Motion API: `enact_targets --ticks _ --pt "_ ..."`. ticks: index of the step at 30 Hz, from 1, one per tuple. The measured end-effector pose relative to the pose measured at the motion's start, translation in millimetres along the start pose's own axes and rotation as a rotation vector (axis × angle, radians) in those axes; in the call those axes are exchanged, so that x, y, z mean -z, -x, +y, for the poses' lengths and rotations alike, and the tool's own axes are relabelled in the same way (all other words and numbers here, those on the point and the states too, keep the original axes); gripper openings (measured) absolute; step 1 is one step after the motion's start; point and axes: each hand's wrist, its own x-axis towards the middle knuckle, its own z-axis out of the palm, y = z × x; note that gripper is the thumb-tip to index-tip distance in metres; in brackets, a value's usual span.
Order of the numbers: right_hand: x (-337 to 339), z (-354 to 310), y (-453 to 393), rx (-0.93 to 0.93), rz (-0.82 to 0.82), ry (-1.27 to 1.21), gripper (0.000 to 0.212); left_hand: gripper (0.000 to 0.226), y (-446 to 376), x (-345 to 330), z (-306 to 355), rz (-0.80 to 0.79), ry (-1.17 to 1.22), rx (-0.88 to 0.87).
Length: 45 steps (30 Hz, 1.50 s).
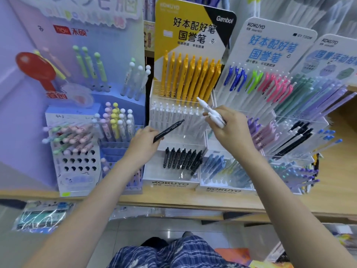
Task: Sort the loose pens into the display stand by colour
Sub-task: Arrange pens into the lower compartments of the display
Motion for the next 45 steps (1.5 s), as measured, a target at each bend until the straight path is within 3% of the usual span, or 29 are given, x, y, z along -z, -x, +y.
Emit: enact_targets --ticks 12,22,28,31,33,36,38,43,45 --pt "17.0 -4.3 -15.4 0.056 -0.225 0.114 0.021 0.028 5.8 -7.0 3.8 0.059 -0.051 0.007" --pt "-11.0 -7.6 -46.6 -0.033 -0.386 0.410 0.023 0.028 6.0 -8.4 4.5 0.074 -0.064 0.004" --pt "-13.6 -8.3 -52.2 -0.075 -0.431 0.443 0.020 0.028 6.5 -8.8 4.7 0.084 -0.065 -0.001" --pt "-5.4 -12.4 -40.4 -0.100 -0.250 0.242 0.017 0.026 8.7 -4.1 2.9 0.082 -0.051 -0.020" --pt "-0.1 -23.3 -27.1 -0.185 -0.176 -0.058 0.012 0.024 13.7 -1.7 5.0 0.132 -0.029 -0.045" --pt "-2.2 -35.5 -6.8 -0.365 -0.318 -0.410 0.006 0.021 20.6 -4.3 17.7 0.187 -0.016 -0.130" --pt "-2.8 -33.0 1.2 -0.525 -0.305 -0.574 0.004 0.020 23.5 -5.7 25.1 0.166 0.037 -0.193" --pt "16.8 -6.9 15.5 -0.750 -0.109 -0.714 0.003 0.020 35.0 -5.2 30.8 -0.021 0.336 -0.280" --pt "23.6 -0.2 23.5 -0.769 -0.070 -0.798 0.002 0.022 35.8 -8.6 26.0 -0.021 0.284 -0.276"
